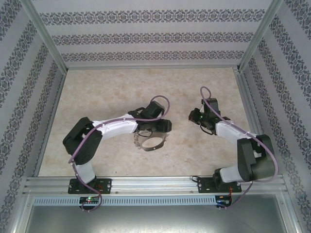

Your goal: Put the keys on the keyring

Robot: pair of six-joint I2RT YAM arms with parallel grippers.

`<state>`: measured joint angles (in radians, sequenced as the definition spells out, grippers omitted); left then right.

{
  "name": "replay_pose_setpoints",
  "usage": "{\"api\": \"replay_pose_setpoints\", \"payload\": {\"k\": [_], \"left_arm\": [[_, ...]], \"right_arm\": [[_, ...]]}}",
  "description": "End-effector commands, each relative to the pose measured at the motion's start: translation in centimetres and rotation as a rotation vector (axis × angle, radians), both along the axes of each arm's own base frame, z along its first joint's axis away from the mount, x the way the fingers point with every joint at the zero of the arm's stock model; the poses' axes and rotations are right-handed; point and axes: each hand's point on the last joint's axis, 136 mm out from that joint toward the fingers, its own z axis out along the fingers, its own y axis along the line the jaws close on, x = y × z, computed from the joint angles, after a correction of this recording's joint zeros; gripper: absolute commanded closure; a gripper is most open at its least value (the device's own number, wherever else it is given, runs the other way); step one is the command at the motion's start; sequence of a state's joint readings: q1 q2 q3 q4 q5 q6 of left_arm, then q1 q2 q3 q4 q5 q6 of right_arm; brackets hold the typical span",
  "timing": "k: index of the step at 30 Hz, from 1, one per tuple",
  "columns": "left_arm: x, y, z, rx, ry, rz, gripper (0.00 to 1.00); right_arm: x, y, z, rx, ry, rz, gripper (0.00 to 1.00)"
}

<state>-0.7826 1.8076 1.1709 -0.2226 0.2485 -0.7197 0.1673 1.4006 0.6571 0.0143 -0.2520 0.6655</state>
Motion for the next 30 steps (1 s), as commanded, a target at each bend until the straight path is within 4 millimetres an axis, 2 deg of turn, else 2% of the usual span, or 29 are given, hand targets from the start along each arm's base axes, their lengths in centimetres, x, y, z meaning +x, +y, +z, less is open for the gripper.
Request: {"api": "replay_pose_setpoints", "payload": {"k": [1,8,12,19,23,26,30], "left_arm": [[0.5,-2.0,0.1,-0.050,0.005,0.005,0.37],[2.0,-3.8,-1.5,-0.049,0.011,-0.005,0.38],[3.9,-4.5,-1.8,-0.049,-0.021,0.016,0.38],[8.3,-3.1,-3.6,-0.045,-0.046,0.108,0.38],[11.1,-0.5,-4.1,-0.008,-0.081,0.159,0.38],[12.9,1.5,-3.2,-0.012,-0.106,0.188,0.38],[13.1,1.6,0.2,-0.064,-0.173,0.137,0.37]], "right_arm": [[-0.4,-0.1,1.0,-0.004,-0.031,0.021,1.00],[-0.8,-0.2,2.2,0.004,-0.054,0.019,1.00],[-1.1,-0.2,2.6,0.011,-0.059,0.016,1.00],[-2.1,0.0,2.7,0.022,-0.050,0.025,1.00],[-2.8,0.4,2.6,0.025,-0.038,0.051,1.00],[-3.3,0.9,2.4,0.026,-0.032,0.071,1.00],[-4.0,2.0,2.1,0.037,-0.020,0.116,1.00]]}}
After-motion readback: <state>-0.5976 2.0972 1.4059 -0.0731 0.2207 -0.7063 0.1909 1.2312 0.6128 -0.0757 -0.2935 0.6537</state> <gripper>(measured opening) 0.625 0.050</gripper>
